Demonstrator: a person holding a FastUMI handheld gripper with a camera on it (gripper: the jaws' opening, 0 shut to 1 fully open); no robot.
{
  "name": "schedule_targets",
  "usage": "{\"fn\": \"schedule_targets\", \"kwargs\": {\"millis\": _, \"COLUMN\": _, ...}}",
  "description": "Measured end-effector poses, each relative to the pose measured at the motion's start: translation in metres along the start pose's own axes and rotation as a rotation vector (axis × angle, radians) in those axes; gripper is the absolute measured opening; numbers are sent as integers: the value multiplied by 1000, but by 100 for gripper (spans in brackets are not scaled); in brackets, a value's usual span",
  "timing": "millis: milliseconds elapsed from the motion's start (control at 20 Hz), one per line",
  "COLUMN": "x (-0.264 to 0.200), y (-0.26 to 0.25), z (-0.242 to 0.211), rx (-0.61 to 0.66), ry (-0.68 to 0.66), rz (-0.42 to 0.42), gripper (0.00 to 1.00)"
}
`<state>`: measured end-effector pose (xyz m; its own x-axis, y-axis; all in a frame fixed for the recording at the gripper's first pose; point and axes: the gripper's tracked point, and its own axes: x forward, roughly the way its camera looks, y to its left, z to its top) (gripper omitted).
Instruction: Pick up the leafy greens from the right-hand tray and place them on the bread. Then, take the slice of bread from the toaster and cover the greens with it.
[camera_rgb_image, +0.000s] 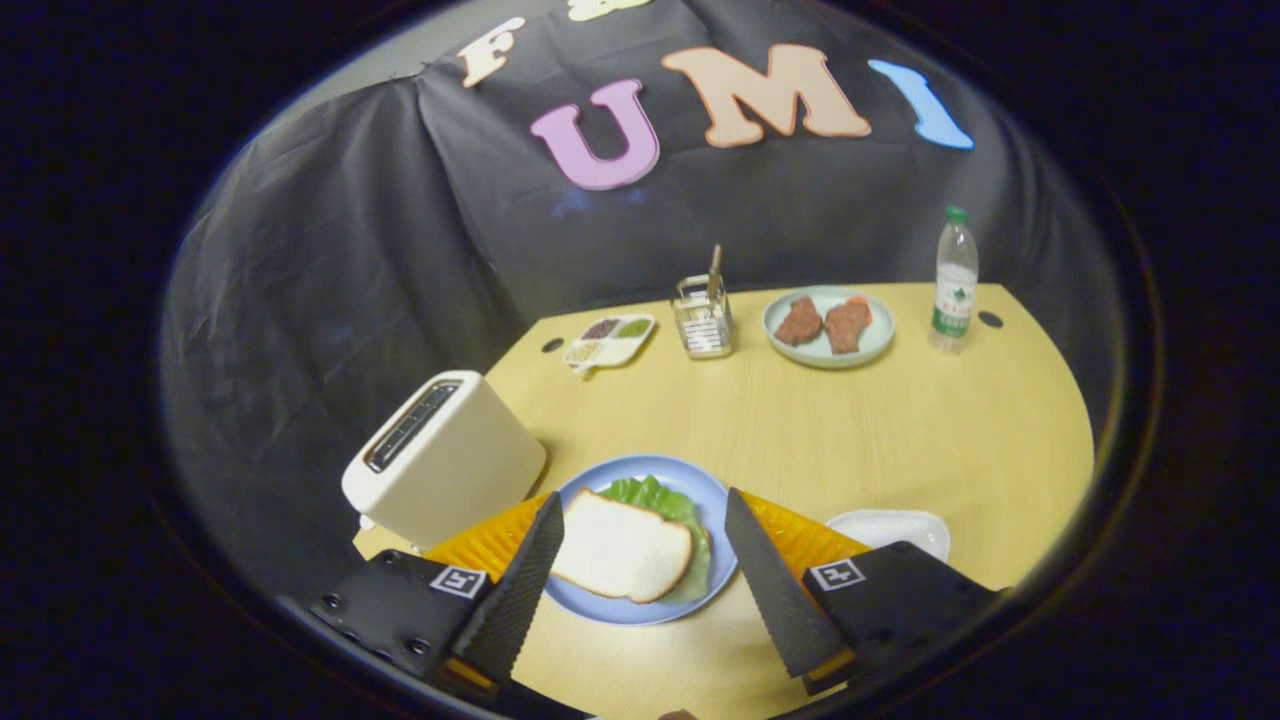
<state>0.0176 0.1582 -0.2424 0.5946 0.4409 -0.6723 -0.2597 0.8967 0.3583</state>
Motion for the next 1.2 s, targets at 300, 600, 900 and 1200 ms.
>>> {"fn": "schedule_targets", "kwargs": {"millis": 300, "x": -63, "y": 1, "z": 54, "rx": -56, "ry": -178, "rz": -45, "gripper": 100}}
{"fn": "schedule_targets", "kwargs": {"millis": 600, "x": -138, "y": -15, "z": 90, "rx": -134, "ry": -376, "rz": -160, "gripper": 100}}
{"fn": "schedule_targets", "kwargs": {"millis": 900, "x": -206, "y": -27, "z": 107, "rx": -197, "ry": -551, "rz": -253, "gripper": 100}}
{"fn": "schedule_targets", "kwargs": {"millis": 1200, "x": -251, "y": -38, "z": 110, "rx": -219, "ry": -658, "rz": -374, "gripper": 100}}
